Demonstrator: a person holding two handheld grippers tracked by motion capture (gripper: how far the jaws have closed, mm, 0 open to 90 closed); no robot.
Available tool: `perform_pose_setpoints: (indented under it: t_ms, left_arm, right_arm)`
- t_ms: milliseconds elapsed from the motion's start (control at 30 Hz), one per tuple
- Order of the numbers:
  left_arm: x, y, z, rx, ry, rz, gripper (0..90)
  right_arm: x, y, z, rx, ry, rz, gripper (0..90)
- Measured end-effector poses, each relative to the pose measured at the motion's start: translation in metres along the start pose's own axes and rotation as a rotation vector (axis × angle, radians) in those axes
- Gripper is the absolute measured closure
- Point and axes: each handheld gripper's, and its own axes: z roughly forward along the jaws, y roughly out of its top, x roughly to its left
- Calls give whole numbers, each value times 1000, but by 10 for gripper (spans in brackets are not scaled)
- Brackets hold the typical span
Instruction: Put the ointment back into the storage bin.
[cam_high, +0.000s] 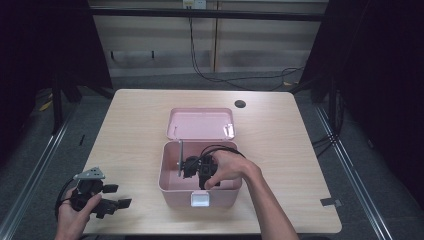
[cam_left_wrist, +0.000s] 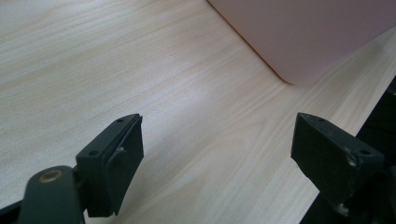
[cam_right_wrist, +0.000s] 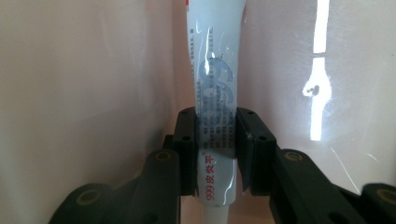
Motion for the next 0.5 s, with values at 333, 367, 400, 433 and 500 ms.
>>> perform_pose_setpoints:
  t_ms: [333,367,400,433,500]
  left_arm:
    - [0,0,0,1,1,-1,169]
    - [0,0,0,0,0,-1,169]
    - [0,0,0,0,0,0,169]
    - [0,0,0,0,1,0,169]
    - [0,0,0,0,2,0,169]
  right_arm:
    - [-2,3,5,12,17,-10,712]
    - [-2,3,5,12,18,-4,712]
    - [-2,3,6,13,18,-8,712]
    - [-3,3,6,12,22,-12,712]
    - [-3,3,7,16,23,-2,712]
